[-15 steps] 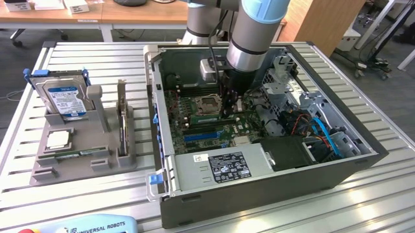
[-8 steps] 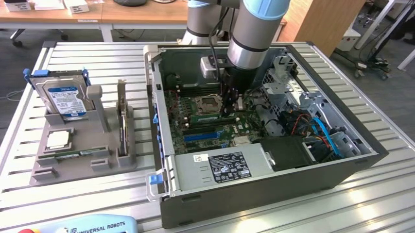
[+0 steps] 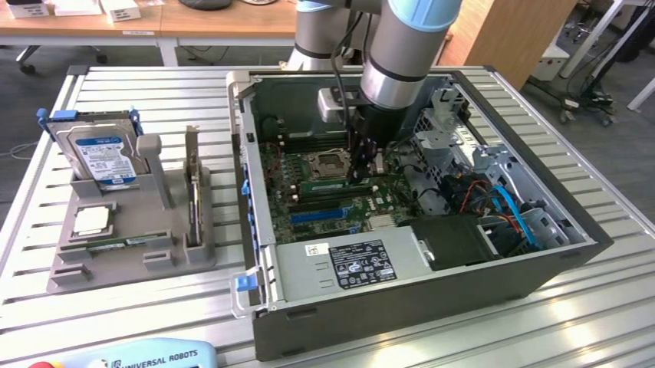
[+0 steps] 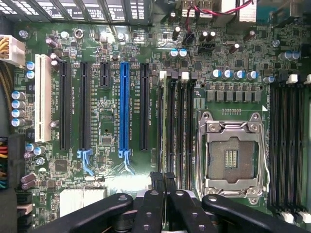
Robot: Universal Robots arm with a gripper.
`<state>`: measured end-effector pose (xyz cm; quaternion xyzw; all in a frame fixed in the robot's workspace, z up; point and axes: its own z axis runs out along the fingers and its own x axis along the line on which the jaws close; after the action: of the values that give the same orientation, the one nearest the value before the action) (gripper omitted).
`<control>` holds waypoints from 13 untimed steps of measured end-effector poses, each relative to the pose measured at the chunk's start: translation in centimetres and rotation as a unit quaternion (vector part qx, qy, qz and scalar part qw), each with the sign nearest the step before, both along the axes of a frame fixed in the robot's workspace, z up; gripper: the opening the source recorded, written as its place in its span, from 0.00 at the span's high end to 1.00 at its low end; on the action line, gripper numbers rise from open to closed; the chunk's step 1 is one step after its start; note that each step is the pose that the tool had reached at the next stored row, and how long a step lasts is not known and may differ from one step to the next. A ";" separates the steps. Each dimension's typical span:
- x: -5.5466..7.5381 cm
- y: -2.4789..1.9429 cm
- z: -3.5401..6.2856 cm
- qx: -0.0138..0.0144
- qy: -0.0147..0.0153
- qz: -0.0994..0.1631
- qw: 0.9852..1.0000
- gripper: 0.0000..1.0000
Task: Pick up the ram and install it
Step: 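Insert the ram into the slot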
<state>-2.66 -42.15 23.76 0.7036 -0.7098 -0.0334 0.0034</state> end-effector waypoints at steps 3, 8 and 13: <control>0.0 0.00 0.00 0.000 0.001 0.000 1.000 0.89; 0.0 0.01 -0.01 0.001 0.001 0.000 1.000 0.89; 0.0 0.00 -0.13 0.001 0.001 0.000 1.000 0.89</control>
<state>-2.62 -42.15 23.63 0.7035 -0.7098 -0.0346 0.0037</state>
